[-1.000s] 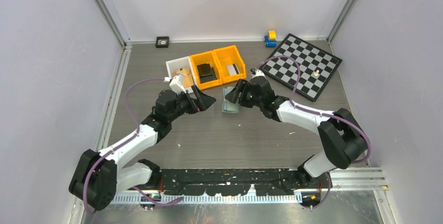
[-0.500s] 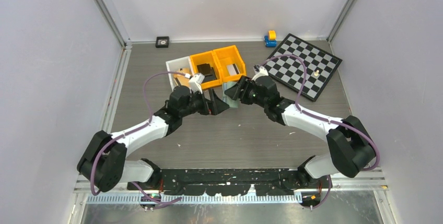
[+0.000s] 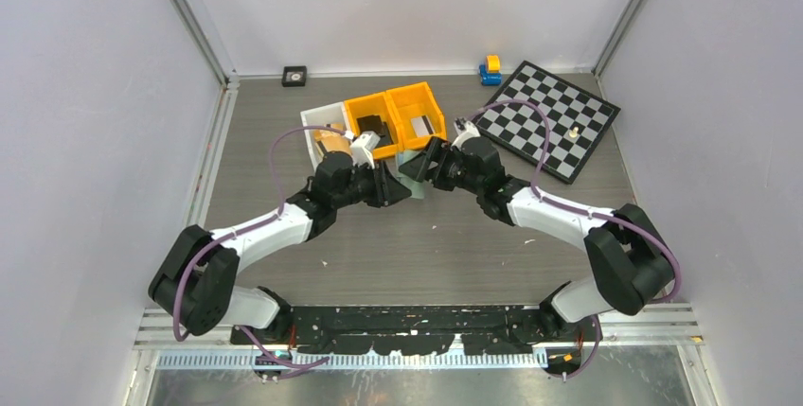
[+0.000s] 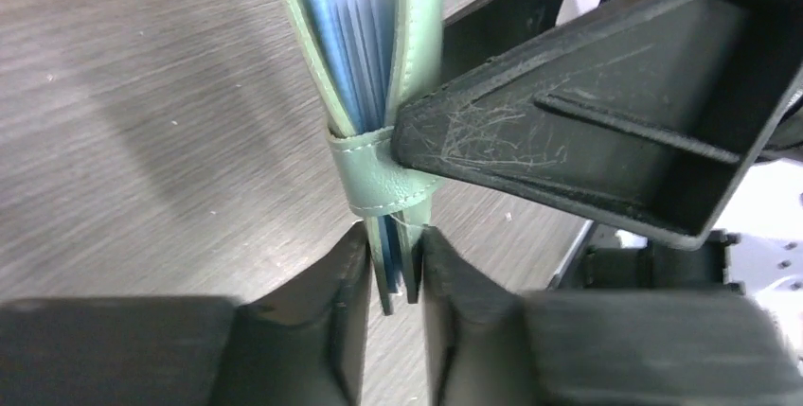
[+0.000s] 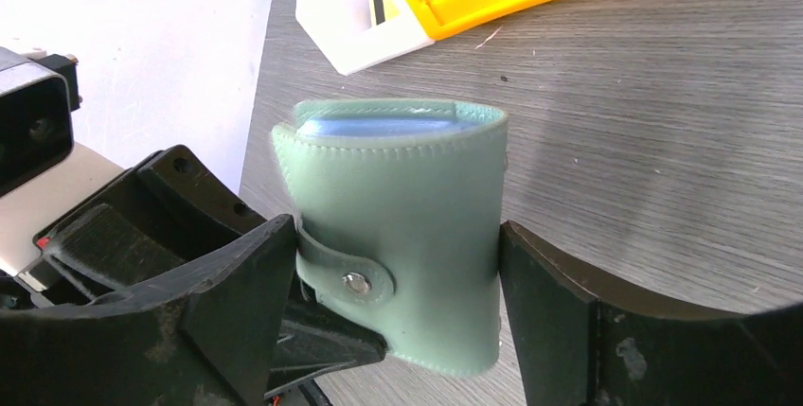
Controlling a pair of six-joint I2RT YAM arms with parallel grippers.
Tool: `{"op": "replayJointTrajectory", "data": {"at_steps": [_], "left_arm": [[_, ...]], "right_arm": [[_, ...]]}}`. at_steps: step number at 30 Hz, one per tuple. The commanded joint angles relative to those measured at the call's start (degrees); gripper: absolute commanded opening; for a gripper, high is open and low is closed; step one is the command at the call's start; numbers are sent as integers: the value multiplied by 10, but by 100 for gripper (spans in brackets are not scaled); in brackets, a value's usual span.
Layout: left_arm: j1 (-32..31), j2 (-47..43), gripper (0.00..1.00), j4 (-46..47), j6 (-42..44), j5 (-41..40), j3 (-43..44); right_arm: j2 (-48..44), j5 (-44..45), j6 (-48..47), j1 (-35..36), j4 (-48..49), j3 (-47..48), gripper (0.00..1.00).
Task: Take the credit cards out of the card holder
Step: Open the card holder.
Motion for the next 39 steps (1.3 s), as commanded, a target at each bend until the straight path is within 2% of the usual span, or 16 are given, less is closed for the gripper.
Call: {"op": "replayJointTrajectory", "data": {"at_steps": [1,5,10,16,21,27,31,38,39], "left_arm": [[-1,-2,2,3,8,4,27],[0,-12,0,-21,9,-18,29],[15,-23,0,4,-18,3,15],[59,-29,0,76,-74,63,-16],[93,-22,0,197,-154,136,-45],[97,-18,0,253,-195,182,-43],[97,-20,0,276,-212,194,-45],[97,-1,0,323,-242,214,-46],[97,0,0,321,-241,214,-45]], "right_arm": [[-7,-15,7,-1,47,4,86],[-17,14,6,-3,30,-2,95],[-46,28,25,-16,65,-41,95],[-83,14,52,-46,140,-91,93],[-65,-35,85,-63,222,-112,89],[-41,-90,109,-70,306,-119,87],[-32,-108,127,-72,343,-121,80],[-15,-146,163,-75,426,-129,52],[-13,-151,167,-75,432,-129,51]]}}
